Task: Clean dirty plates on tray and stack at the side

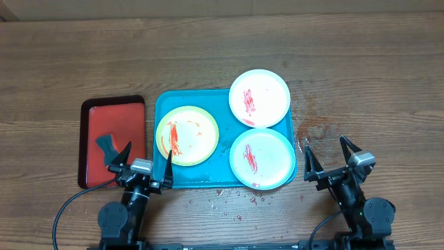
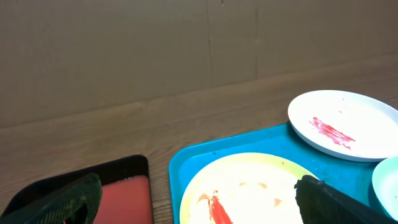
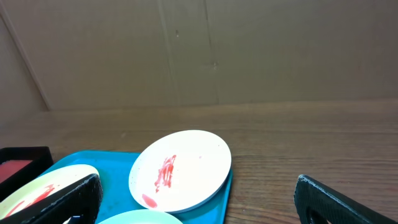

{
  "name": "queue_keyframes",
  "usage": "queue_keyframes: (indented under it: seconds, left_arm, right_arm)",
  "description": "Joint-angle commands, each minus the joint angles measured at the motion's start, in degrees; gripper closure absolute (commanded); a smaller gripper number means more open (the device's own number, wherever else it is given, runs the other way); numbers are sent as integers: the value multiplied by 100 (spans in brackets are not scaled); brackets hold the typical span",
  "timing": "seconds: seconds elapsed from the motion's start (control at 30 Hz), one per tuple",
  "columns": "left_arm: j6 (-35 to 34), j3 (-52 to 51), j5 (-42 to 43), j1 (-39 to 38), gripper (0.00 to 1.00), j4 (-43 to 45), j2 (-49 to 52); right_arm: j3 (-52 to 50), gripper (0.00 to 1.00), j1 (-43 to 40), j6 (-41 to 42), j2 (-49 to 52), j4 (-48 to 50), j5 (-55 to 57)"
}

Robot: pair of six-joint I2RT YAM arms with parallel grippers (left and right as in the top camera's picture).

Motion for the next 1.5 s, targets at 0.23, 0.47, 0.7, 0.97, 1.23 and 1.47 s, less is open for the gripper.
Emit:
queue_keyframes:
  seconds: [0.23,0.47,0.7,0.97,1.23,1.47]
  left_arm:
    - [151,-22,39,48,0,2,-59]
    - [151,-22,39,48,0,2,-59]
    - [151,-22,39,48,0,2,-61]
    - [151,-22,39,48,0,4,-61]
    - [144,-22,50,46,0,-4,-59]
    - [-553,-15,90,48,0,188,-59]
  right_arm:
    - [-59,0,26,-20,-57,35,39]
    - [-59,0,26,-20,-57,35,39]
    - [-59,0,26,-20,-57,52,37]
    - [-59,0,26,2,-57,39,-17]
    - [-33,0,26,42,-57,22,-417]
    - [404,0,26,195,-28,-595,-656]
